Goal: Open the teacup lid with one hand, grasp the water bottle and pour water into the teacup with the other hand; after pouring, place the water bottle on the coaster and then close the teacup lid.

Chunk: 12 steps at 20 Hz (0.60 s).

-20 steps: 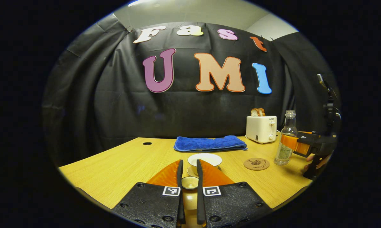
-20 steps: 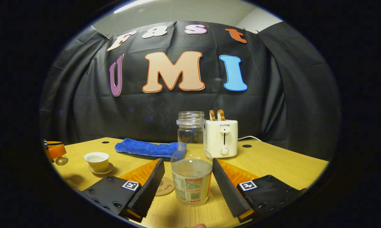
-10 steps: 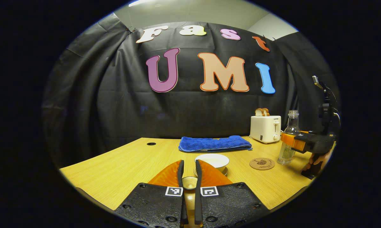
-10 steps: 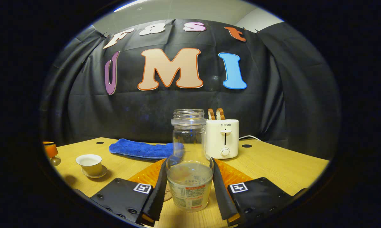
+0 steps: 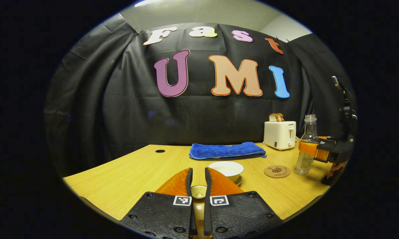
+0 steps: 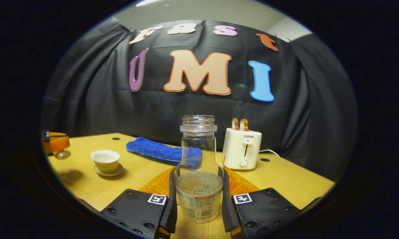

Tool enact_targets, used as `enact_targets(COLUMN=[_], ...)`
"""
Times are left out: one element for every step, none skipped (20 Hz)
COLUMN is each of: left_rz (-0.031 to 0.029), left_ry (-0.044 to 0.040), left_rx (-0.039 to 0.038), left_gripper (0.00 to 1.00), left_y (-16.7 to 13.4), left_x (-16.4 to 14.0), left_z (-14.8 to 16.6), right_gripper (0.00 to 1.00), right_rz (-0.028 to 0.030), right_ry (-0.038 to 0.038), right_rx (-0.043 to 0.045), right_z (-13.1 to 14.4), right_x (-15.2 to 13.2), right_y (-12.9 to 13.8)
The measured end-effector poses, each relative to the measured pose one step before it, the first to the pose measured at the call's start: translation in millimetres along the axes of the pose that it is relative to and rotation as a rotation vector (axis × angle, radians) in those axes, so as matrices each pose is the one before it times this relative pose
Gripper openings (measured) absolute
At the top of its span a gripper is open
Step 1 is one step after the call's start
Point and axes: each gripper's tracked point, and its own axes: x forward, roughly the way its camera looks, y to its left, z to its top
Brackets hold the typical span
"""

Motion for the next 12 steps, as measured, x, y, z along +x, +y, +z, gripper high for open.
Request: enact_targets(left_rz=[-0.00085,0.00082,0.001,-0.00024,-0.0034,0.0045,0.01036,0.01019,0.01202,0.00936,0.01209,0.00774], left_ry=[0.00018,0.00022,0.00161,-0.0004,0.00056,-0.00119,0.00254,-0.00059,0.00021,-0.00043,0.00128,0.00079], left_rx=[-0.00037,-0.0007,-0.00048,-0.00152,0.00267,-0.00292,0.00163,-0.00209,0.00082,-0.0014,0.0014,-0.00178], left_gripper=[0.06,0.06,0.06,0.06,0.06,0.06,0.06,0.06,0.06,0.06,0.06,0.06], left_y=[1.8,2.33,2.65,1.19,2.21,4.24,6.04,6.85,6.03,6.05,5.55,5.66], left_x=[0.59,-0.84,-0.31,-0.38,1.02,-0.17,-0.54,-0.35,-0.81,-0.81,-0.02,-1.12], left_z=[0.09,0.08,-0.1,-0.03,0.5,-1.03,0.26,0.26,-0.57,-0.31,0.29,-0.7], right_gripper=[0.58,0.58,0.58,0.58,0.58,0.58,0.58,0.58,0.58,0.58,0.58,0.58], right_rz=[0.02448,0.02252,0.02825,0.03039,0.02421,0.02232,0.03582,0.03965,0.03488,0.03081,0.03396,0.02508], right_ry=[-0.00193,0.00083,0.00383,0.0043,0.00673,0.0141,0.00368,0.00385,0.00574,0.01133,0.01895,0.01965], right_rx=[-0.06973,-0.07295,-0.07563,-0.0722,-0.07222,-0.07586,-0.06977,-0.06083,-0.0471,-0.03779,-0.04008,-0.04434], right_z=[4.25,5.22,4.51,5.67,3.44,-0.56,0.71,3.79,3.65,3.22,0.88,2.2], right_x=[2.94,2.73,3.55,5.9,7.47,7.79,7.55,7.08,7.69,5.87,7.93,7.28], right_y=[12.06,9.95,9.64,12.09,11.25,9.4,9.79,11.44,9.57,7.54,6.78,4.24])
